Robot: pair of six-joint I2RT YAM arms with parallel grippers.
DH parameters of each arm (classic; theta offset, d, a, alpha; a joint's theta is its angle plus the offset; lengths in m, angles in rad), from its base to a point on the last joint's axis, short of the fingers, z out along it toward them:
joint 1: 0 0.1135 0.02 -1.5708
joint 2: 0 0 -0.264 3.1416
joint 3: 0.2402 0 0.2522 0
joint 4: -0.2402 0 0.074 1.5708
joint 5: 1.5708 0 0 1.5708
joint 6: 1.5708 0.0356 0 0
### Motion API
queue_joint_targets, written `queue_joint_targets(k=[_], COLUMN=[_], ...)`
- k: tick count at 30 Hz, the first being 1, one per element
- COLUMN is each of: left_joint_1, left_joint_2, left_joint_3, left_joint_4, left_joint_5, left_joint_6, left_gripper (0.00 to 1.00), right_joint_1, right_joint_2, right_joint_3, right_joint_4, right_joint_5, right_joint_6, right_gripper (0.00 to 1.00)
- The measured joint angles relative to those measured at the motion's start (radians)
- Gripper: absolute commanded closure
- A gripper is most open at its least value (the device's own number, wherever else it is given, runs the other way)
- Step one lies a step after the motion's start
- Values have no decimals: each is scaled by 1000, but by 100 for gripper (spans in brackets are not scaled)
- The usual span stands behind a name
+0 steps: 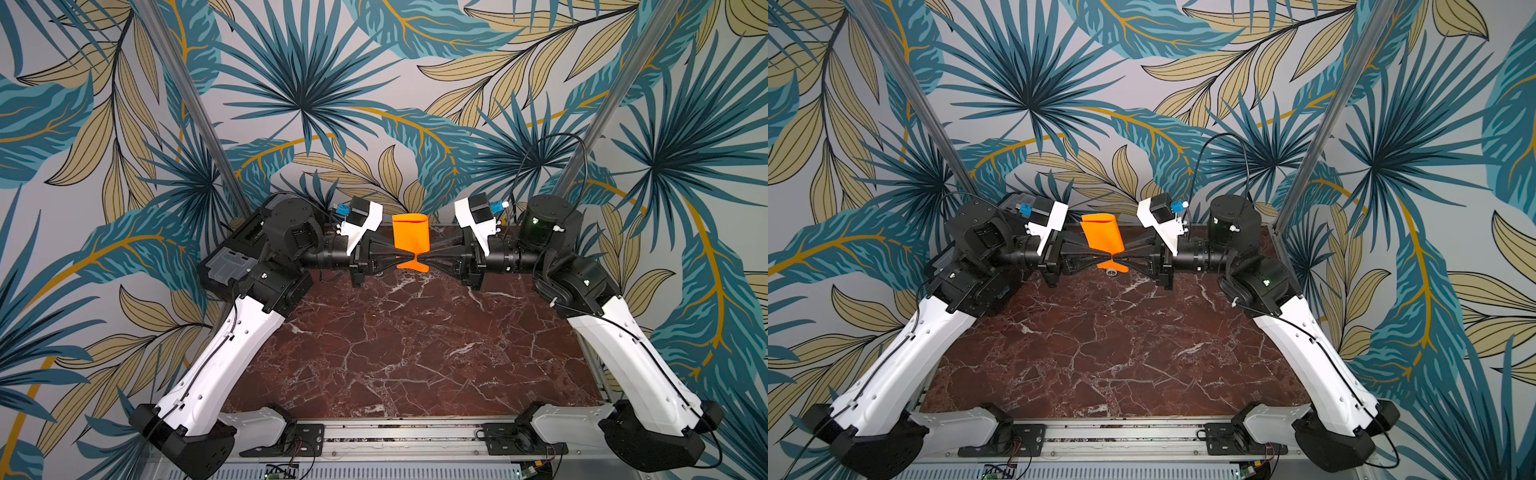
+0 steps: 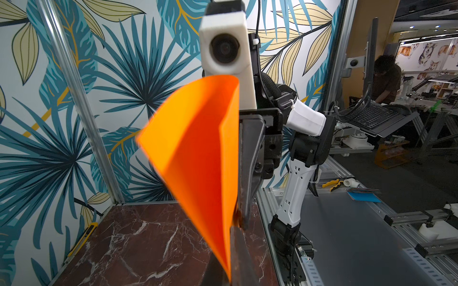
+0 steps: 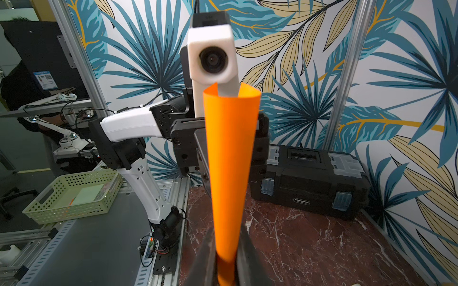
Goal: Fold the square paper along the opposite sides
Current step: Smooth out the paper.
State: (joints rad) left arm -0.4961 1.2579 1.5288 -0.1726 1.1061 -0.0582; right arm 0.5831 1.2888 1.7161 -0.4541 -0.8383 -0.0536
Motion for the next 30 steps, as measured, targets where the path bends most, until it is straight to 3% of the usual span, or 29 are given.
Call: queue_joint_targets(k=[6,13,16,19,30], left_joint_1=[0,0,0,0,0], left_joint_2=[-1,-2,-2,-2,-1], left_joint_3=[0,1,1,1,1], left_joint_4=[0,-1,-3,-4,-5], left_joint_5=[-5,-8,-10,-10,-10], left_joint_6=[2,3,3,3,6], left_gripper=[100,100,100,100,100], right_joint_1=[0,0,0,0,0], right_joint_2=[0,0,0,0,13], right_joint_3=[-2,-3,-3,-3,23], right_joint_4=[-3,-4,-4,-4,-5], right_joint_5=[4,10,11,15,19], right_joint_6=[-3,-7,-6,-7,-2], right_gripper=[100,100,86,79,82])
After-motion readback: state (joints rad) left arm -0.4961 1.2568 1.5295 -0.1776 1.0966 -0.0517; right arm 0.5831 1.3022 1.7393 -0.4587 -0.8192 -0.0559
